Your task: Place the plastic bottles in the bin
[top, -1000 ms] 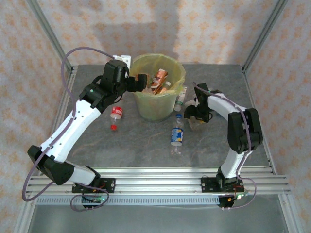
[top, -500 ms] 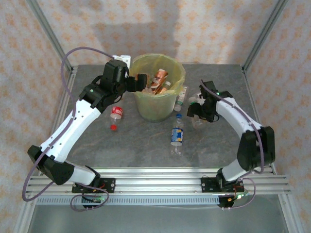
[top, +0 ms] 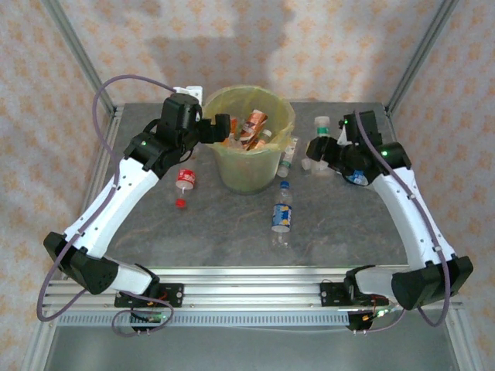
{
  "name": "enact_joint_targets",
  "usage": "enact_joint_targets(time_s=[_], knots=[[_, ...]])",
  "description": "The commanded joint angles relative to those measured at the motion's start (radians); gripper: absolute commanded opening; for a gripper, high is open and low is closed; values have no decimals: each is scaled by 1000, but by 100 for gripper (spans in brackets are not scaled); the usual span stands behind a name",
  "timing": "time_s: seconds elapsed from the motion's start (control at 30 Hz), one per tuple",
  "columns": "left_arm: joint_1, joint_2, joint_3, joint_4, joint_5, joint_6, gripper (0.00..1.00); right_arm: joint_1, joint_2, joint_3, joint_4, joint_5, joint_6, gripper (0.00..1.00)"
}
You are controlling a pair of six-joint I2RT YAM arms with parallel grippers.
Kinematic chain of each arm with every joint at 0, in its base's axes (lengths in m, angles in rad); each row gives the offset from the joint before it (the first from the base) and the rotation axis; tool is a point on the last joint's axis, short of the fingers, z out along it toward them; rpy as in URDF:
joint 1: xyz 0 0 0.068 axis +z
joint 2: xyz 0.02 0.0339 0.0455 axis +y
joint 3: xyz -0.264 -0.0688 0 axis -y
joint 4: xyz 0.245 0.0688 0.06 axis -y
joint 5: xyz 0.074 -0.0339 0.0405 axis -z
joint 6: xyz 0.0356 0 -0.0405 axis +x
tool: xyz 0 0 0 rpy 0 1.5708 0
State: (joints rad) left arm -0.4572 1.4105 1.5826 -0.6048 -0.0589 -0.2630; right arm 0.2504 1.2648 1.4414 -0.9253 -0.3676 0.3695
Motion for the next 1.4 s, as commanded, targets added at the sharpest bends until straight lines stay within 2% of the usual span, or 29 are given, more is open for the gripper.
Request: enact_joint_targets(time_s=[0.0,0.13,0.37,0.6,0.8,0.97,1.13,1.37], knots=[[23,-39,-26,51,8,-25,100,12,7,96,42,-60,58,51],[58,-48,-45,84,76,-46,100,35,80,217,90,-93,93,51],[145,-48,-52,119,245,-88,100,121,313,528,96,-96,110,51],[236,-26,-51,171,487,-160,100,209,603,908,0,-82,101,51],[277,-18,-64,217,590,-214,100,259,797,1132,-101,-33,106,50],[281,-26,-64,205,587,-211,100,299,839,1151,-169,60,82,50],[281,-32,-68,187,560,-205,100,354,834,1105,-229,207,59,51],[281,-36,-75,154,502,-190,100,383,841,1061,-252,280,54,60]])
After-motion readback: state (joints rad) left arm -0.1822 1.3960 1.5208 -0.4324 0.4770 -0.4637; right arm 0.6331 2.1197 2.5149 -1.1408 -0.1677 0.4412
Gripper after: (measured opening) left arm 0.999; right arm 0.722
